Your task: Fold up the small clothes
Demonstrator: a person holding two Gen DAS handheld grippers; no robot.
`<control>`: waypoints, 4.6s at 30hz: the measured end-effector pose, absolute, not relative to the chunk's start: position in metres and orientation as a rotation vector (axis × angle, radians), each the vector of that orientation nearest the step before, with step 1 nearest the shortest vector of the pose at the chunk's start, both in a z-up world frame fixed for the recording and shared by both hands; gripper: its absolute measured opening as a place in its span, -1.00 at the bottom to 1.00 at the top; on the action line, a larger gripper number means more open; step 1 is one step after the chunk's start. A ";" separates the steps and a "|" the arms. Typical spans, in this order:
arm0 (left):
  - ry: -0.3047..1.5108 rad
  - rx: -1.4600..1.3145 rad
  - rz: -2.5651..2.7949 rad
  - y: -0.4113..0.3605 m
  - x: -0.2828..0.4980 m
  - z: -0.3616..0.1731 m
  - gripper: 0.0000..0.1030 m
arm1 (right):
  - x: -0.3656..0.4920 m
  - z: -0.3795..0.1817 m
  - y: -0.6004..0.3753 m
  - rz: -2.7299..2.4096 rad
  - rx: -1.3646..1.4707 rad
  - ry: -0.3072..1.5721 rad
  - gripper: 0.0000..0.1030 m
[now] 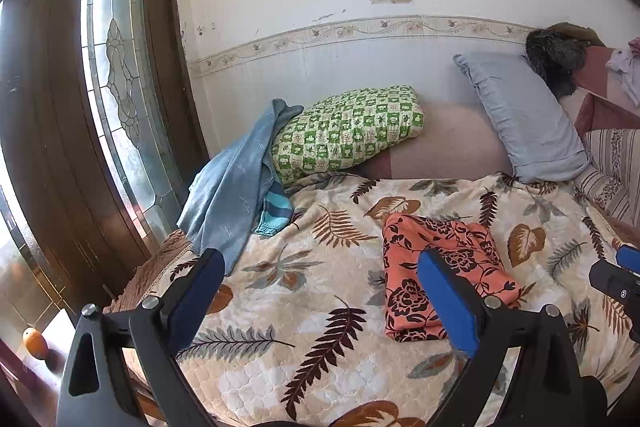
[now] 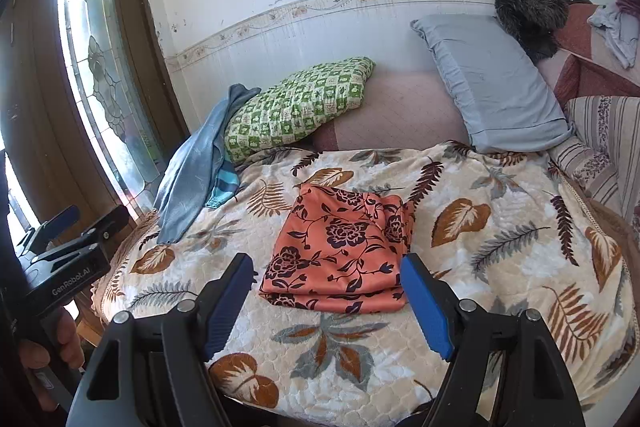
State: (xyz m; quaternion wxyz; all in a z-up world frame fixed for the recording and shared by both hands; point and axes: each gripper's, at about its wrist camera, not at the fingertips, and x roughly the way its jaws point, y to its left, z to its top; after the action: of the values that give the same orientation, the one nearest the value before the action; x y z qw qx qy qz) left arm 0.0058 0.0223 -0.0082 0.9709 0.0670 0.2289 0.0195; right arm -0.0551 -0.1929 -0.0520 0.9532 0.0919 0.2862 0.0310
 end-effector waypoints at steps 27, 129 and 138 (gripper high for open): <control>0.489 0.135 0.086 0.028 0.024 -0.025 0.89 | -0.038 -0.068 -0.183 0.066 0.179 0.612 0.53; 0.538 0.064 0.076 0.091 0.030 -0.030 0.89 | -0.013 -0.039 -0.109 0.054 0.084 0.559 0.53; 0.534 0.091 0.132 0.121 0.029 -0.012 0.89 | 0.023 -0.039 -0.071 0.147 0.085 0.561 0.53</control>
State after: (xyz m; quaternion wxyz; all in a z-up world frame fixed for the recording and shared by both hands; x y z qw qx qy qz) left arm 0.0285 0.1206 -0.0118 0.9614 0.0449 0.2635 0.0652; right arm 0.0230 -0.0714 -0.0392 0.9573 0.0421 0.2766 0.0722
